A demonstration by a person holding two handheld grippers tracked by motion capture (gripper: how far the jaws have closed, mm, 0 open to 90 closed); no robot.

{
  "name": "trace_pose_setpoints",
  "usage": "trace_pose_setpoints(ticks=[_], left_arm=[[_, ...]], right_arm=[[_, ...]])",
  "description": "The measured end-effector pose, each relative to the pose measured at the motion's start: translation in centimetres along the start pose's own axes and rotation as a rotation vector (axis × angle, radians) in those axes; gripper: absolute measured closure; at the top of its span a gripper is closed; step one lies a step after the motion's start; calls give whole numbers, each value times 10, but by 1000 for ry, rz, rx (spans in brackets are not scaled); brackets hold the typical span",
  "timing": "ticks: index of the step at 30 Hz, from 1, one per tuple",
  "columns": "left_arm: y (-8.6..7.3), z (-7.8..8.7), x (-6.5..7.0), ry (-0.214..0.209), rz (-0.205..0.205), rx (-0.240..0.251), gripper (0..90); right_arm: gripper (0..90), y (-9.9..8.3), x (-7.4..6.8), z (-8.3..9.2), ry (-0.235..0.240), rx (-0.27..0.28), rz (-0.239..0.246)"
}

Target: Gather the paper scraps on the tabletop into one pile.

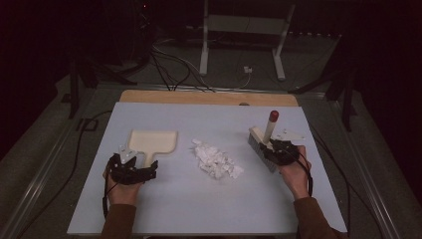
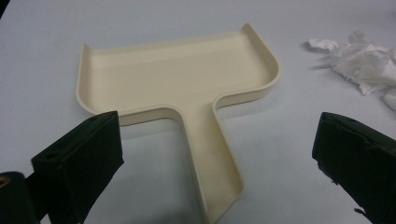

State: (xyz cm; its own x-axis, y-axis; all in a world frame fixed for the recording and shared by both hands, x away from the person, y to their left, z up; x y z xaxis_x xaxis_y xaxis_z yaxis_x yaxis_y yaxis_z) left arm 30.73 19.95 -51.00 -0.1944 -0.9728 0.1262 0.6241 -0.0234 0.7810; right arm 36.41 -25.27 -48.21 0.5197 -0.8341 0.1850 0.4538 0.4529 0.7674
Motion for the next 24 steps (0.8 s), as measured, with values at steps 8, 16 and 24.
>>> trace_pose_setpoints(ticks=[8,16,24], left_arm=[[0,-11,-4,17,18,-39,48],[-3,-23,-6,39,21,-109,86],[-5,-32,-5,54,38,-169,127]], right_arm=[[660,1,0,-2,-11,-12,-18],[659,0,1,-1,-13,-16,-21],[659,1,0,-1,-10,-20,-17]])
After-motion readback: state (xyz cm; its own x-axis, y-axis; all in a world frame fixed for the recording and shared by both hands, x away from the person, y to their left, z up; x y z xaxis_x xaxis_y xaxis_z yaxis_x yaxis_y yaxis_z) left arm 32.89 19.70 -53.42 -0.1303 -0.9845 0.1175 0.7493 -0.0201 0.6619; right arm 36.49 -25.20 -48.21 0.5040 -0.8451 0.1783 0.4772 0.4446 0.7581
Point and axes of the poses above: each handheld gripper's, and its own axes: z roughly backward along the jaws, y roughly out of its top, x roughly to its right, the point moved 2 cm from there along -z, roughly forward along the jaws, and after that the axes turned 7 degrees about z, right-handed, at the moved point
